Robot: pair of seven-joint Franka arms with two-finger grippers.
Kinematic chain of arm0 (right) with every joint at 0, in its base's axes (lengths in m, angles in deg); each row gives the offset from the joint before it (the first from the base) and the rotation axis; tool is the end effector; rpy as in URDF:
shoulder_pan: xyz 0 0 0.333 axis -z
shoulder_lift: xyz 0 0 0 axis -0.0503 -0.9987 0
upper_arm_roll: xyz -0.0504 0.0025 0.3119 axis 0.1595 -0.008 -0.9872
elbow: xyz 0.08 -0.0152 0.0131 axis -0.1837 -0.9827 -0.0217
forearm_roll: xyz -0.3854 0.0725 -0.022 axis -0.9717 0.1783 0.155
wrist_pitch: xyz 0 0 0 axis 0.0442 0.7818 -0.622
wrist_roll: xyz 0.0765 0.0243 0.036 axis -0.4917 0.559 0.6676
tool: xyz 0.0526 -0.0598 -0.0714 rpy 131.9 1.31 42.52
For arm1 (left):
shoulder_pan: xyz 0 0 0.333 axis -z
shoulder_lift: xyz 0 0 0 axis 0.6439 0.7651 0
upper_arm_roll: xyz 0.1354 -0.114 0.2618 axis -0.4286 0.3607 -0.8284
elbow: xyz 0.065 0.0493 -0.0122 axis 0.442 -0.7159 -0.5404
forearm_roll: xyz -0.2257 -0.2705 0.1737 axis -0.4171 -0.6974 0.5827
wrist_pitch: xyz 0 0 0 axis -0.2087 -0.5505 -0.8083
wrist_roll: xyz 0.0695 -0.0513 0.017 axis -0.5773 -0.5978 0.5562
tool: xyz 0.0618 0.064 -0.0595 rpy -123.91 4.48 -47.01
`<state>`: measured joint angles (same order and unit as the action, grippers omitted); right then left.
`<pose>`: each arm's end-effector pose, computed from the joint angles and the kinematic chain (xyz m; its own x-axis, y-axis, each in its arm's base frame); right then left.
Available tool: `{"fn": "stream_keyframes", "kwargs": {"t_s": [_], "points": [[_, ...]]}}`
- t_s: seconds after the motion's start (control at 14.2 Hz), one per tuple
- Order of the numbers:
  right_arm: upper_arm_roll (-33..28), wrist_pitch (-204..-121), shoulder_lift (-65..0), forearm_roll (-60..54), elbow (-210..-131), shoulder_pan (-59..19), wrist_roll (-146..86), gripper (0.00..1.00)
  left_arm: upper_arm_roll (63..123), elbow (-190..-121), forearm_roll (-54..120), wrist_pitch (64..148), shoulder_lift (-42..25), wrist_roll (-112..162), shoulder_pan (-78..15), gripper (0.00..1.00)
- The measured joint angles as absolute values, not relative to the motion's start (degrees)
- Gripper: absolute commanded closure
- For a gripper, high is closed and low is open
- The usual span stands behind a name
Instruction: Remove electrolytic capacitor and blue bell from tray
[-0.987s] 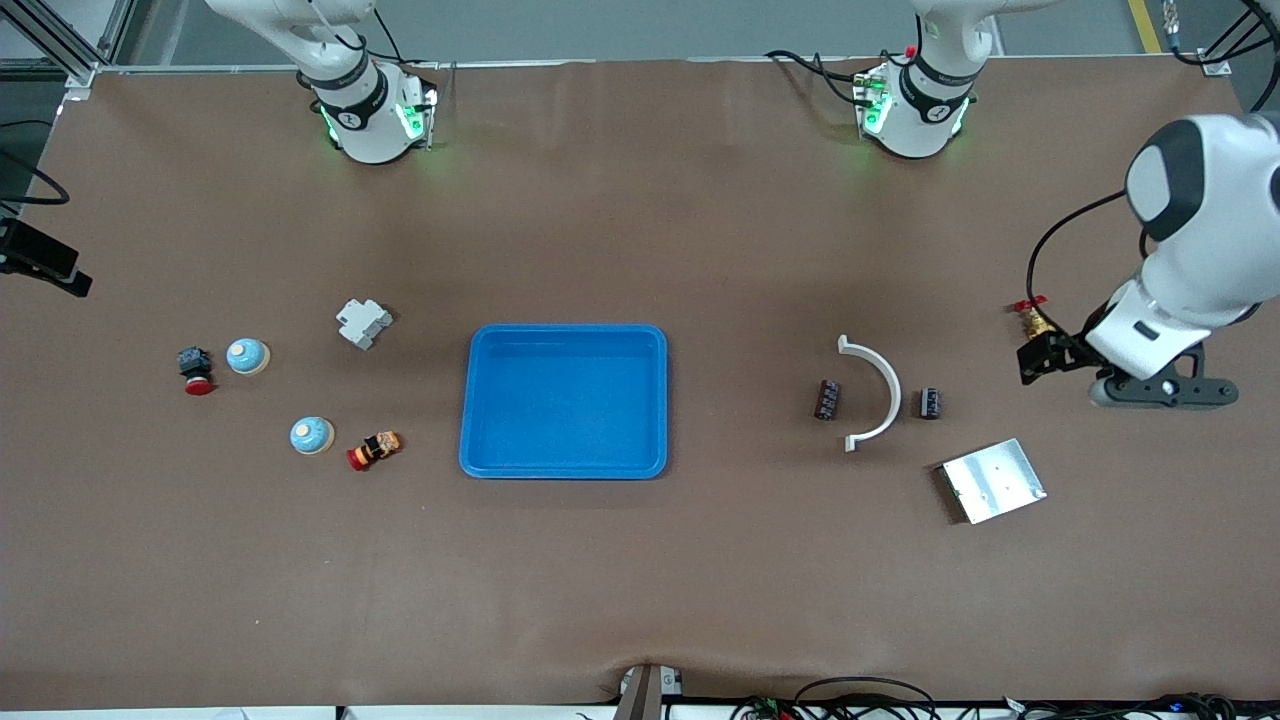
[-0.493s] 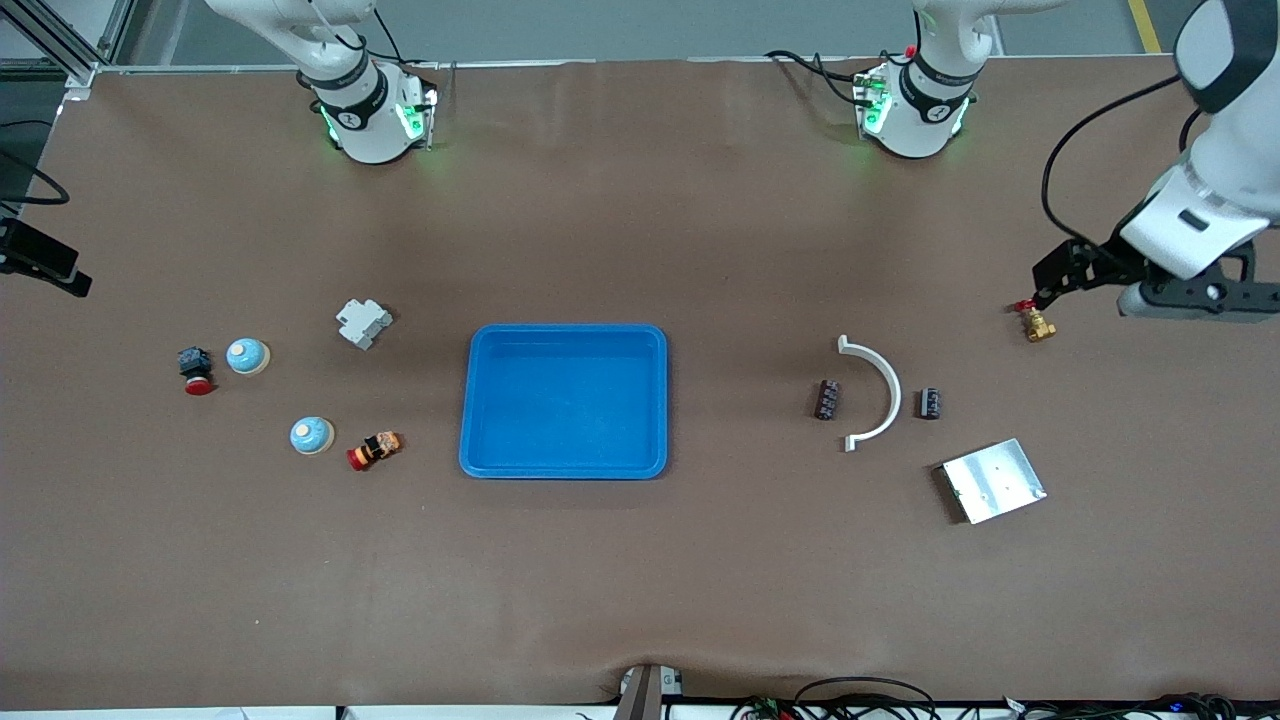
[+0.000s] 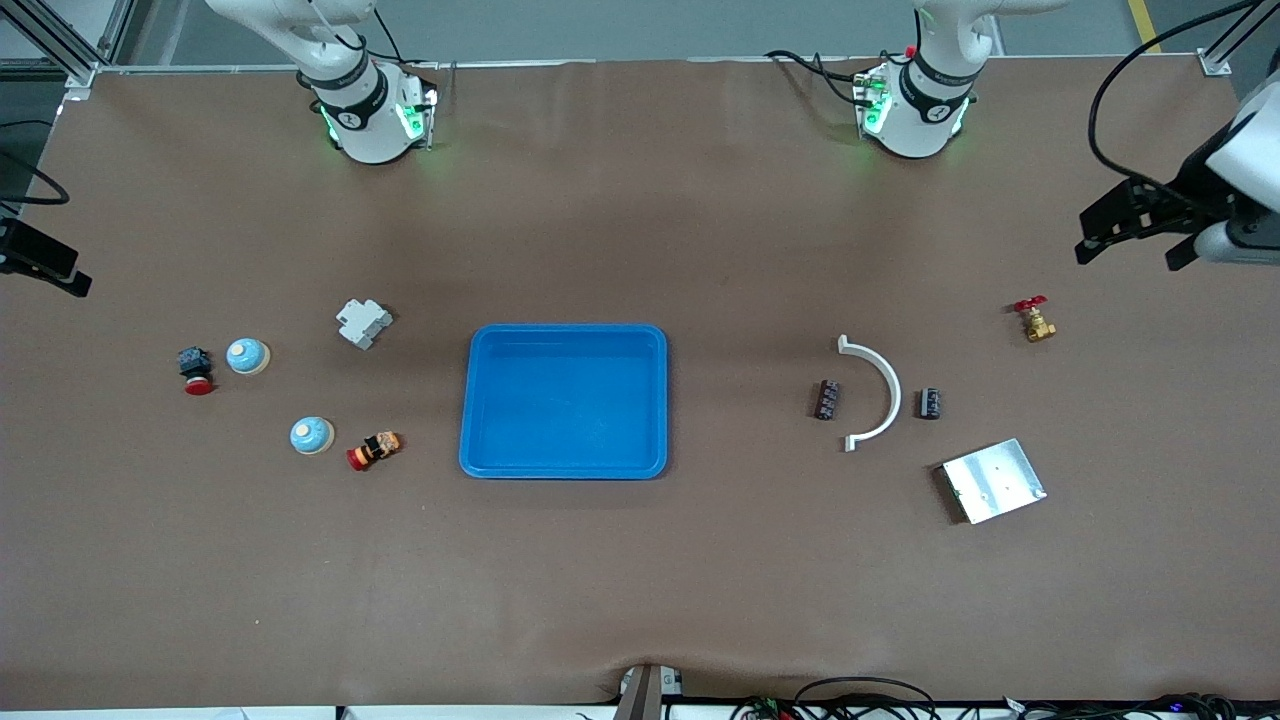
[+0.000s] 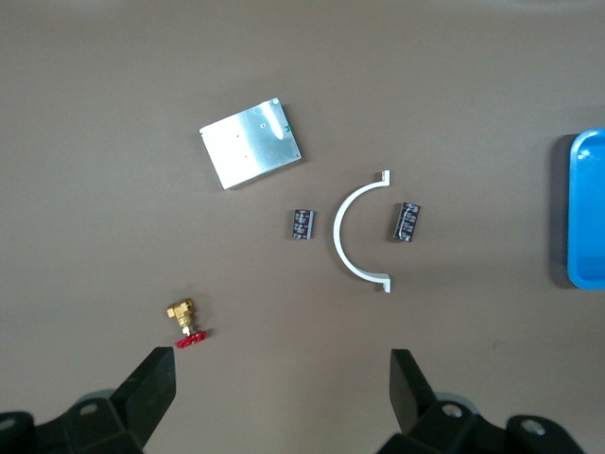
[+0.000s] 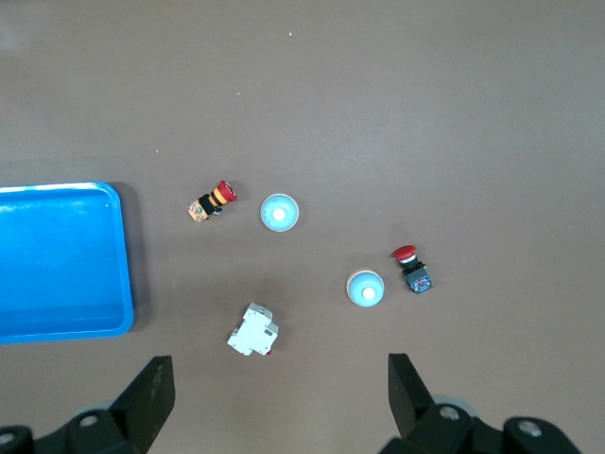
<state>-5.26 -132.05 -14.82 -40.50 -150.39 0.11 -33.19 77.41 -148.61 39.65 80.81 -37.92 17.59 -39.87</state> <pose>0.5735 -0.0546 0.6558 0.9979 -0.0633 0.0160 -0.0634 -0.9979 0.0087 0.5358 -0.0329 0.6445 0.9959 -0.0704 0.0574 -0.0729 -0.9964 0.0432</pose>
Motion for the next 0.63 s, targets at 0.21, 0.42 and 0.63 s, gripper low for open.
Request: {"fn": "stream_keyframes", "kwargs": {"t_s": [0.21, 0.42, 0.63], "points": [[-5.3, -132.0, -14.8, -40.5, -150.4, 0.1, -33.2, 0.0, 77.4, -143.6, 39.6, 77.4, -35.6, 17.6, -39.8, 0.0], [-5.2, -132.1, -14.8, -40.5, -150.4, 0.1, -33.2, 0.0, 77.4, -141.4, 39.6, 75.7, -34.8, 17.6, -39.7, 0.0], [-5.2, -132.1, -14.8, -40.5, -150.4, 0.1, -33.2, 0.0, 77.4, -139.8, 39.7, 73.3, -34.8, 17.6, -39.6, 0.0]]}}
